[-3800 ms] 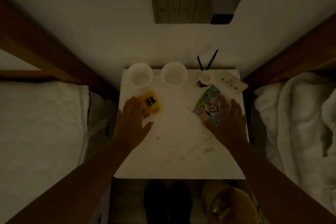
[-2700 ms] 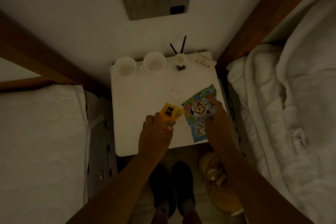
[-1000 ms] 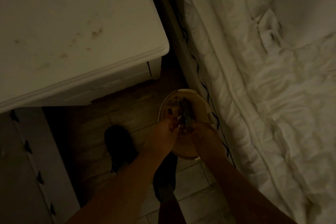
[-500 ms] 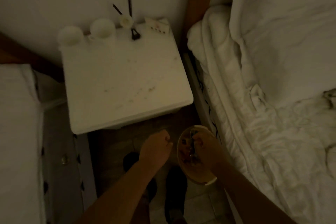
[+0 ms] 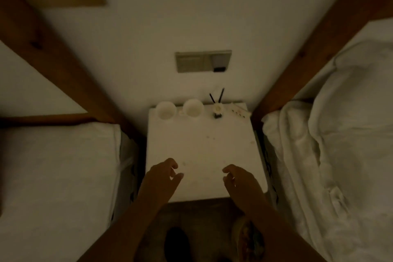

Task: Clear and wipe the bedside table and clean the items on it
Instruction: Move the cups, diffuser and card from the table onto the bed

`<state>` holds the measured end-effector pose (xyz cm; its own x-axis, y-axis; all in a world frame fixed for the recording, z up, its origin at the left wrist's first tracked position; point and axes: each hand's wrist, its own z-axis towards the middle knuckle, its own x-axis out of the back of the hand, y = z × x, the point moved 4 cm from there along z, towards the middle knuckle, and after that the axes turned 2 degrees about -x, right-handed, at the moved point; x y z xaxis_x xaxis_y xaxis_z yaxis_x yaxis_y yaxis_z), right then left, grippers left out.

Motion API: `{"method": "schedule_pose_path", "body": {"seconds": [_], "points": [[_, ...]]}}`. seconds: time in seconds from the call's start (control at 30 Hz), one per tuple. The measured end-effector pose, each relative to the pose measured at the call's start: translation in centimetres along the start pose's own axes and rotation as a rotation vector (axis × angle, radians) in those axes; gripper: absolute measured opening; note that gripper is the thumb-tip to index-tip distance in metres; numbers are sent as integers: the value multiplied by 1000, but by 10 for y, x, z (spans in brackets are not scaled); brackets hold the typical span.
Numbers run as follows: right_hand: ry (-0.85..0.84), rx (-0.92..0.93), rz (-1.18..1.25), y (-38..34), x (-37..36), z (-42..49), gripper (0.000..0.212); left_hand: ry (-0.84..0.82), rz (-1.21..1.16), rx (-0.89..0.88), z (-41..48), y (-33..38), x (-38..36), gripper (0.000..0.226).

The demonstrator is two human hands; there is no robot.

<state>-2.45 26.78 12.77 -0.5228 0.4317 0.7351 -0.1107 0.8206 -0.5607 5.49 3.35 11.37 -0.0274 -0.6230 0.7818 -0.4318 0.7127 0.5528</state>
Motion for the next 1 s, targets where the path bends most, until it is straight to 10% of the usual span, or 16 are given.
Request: {"method": "schedule_pose_path", "body": {"seconds": [1.0], "points": [[239, 222, -81, -51, -69, 265, 114, 192, 49, 92, 223, -54, -20, 128]]}}
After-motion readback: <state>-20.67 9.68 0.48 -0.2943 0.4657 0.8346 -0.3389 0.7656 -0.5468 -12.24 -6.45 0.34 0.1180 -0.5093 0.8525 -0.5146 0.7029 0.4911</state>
